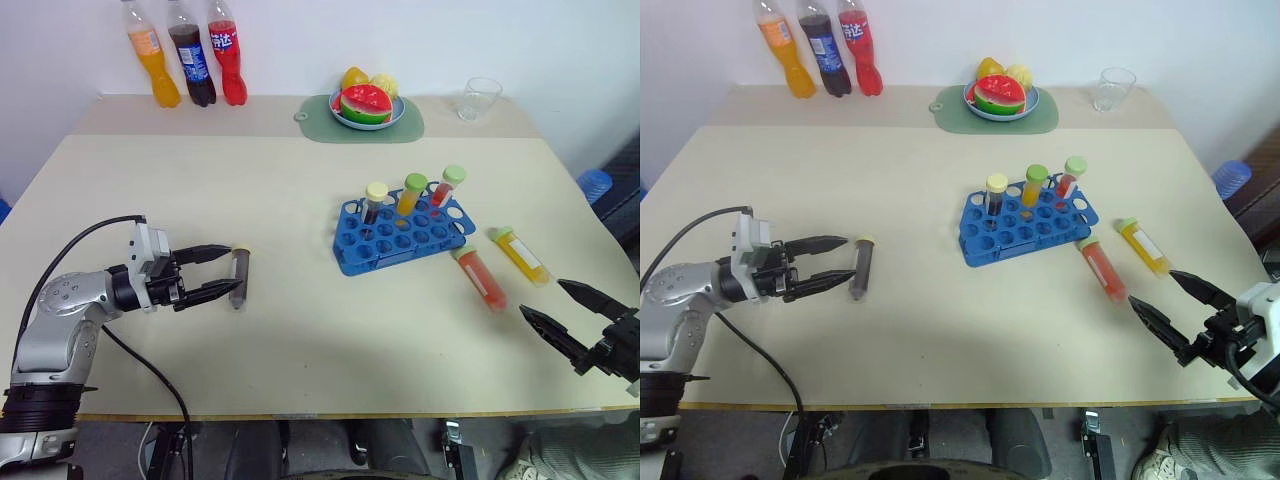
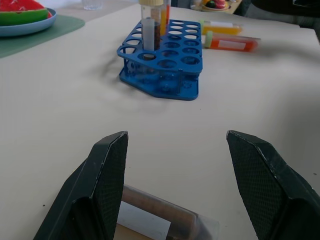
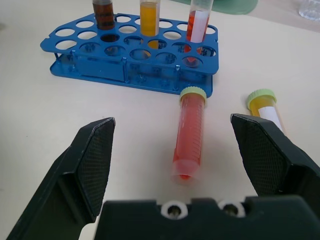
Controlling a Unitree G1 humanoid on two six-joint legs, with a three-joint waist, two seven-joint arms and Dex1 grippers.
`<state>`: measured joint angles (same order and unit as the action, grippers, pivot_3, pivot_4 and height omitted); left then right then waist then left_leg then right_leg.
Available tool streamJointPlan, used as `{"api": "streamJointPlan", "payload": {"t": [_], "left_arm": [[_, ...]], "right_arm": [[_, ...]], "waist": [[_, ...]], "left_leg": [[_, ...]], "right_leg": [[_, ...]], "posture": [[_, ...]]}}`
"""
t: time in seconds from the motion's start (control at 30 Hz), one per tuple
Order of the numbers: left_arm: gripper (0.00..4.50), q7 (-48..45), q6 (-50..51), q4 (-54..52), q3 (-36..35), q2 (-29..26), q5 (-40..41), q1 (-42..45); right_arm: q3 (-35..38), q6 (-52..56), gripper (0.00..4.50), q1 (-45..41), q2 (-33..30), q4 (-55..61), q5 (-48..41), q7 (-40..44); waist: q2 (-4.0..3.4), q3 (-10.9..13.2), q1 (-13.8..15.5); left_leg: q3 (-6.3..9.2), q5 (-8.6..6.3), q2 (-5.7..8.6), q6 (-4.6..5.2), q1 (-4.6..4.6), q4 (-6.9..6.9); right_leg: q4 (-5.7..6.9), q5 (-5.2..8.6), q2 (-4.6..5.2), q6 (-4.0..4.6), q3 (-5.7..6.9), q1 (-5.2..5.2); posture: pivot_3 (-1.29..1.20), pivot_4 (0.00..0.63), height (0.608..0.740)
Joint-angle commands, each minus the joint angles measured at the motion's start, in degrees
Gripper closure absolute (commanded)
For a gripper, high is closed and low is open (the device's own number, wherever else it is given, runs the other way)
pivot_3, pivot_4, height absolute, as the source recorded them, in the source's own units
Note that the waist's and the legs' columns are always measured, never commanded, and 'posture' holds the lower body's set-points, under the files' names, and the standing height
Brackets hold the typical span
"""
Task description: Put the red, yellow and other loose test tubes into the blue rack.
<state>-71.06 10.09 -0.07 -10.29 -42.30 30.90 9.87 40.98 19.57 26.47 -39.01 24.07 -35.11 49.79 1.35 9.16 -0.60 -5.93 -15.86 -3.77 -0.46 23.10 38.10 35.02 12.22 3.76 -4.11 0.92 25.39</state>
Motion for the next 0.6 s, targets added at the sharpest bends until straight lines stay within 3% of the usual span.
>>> {"api": "streamJointPlan", "payload": {"t": [0.03,0.4,0.6], "left_arm": [[1.29,-0.38,-1.00,-1.03,-0.42,0.22,0.34,0.57],[1.29,-0.01,0.86,-3.39,0.01,2.03,2.63,1.80],[1.29,-4.93,2.50,-2.62,1.56,1.61,4.33,4.75]], "right_arm": [[0.96,-0.83,0.40,0.26,0.40,2.16,-0.70,-0.26],[0.81,-0.65,0.40,0.20,0.86,2.54,-0.67,-1.26],[1.18,1.80,0.40,-2.04,0.11,3.34,-1.87,-4.57]], "waist": [[0.00,0.00,0.00],[0.00,0.00,0.04],[0.00,0.00,0.00]], "left_leg": [[-0.01,0.00,0.00,0.00,0.00,0.00],[-0.01,0.00,0.01,0.00,0.00,0.00],[-0.02,0.01,0.02,0.01,-0.01,0.02]], "right_leg": [[0.00,0.00,0.00,0.00,0.00,0.00],[0.01,0.00,-0.01,0.00,0.00,-0.02],[0.02,0.00,-0.03,0.00,0.00,-0.03]], "posture": [[0.00,0.150,0.740],[0.00,0.150,0.740],[0.00,0.150,0.740]]}}
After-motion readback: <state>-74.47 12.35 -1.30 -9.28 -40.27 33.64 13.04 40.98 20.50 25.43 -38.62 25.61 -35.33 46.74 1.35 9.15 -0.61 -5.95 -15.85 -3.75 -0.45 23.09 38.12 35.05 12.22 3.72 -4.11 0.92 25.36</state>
